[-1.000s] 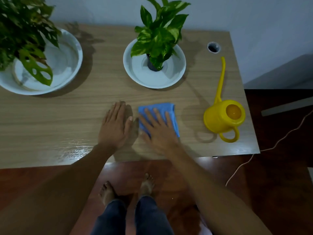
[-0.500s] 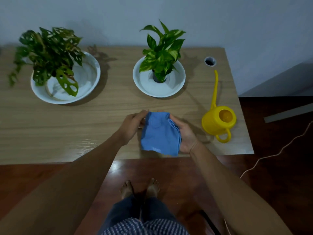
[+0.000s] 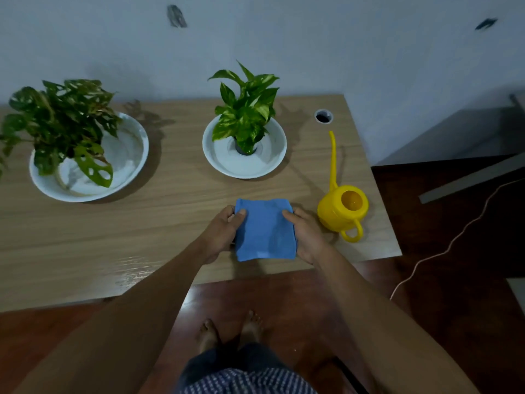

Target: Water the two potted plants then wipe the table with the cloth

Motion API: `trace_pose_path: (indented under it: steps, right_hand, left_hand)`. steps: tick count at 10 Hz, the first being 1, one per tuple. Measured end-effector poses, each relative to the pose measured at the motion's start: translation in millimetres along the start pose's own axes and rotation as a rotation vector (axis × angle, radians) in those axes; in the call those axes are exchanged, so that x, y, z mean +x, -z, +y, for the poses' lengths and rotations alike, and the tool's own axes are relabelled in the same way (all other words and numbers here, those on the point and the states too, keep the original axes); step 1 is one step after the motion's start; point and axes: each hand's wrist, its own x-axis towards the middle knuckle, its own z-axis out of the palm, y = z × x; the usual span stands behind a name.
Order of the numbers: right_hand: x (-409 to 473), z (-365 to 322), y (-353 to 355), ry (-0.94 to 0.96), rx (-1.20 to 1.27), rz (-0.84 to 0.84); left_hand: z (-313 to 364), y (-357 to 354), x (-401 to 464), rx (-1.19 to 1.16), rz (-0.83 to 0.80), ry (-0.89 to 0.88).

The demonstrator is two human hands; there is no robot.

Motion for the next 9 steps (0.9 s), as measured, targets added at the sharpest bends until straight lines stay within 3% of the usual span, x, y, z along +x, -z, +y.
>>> trace_pose_path:
  steps: [4, 6, 7, 8, 9]
  right_hand:
    - [53, 0, 27, 0.34, -0.612, 0.315]
    - [52, 1, 15, 0.407, -0.831, 0.512]
    - [38, 6, 4, 0.493, -0.945, 0.558]
    - [31, 17, -5, 0.646, -1.046, 0.586]
    - [31, 22, -23, 0.65, -0.91, 0.361]
  left_hand:
    - [-5, -35, 50, 0.122, 0.073, 0.045]
    - [-2, -43, 58, 0.209, 0.126, 0.062]
    - [-2, -30, 54, 0.362, 0.202, 0.014]
    - [-10, -5, 47, 0.527, 0.259, -0.037]
    - [-22, 28, 43, 0.67, 0.378, -0.078]
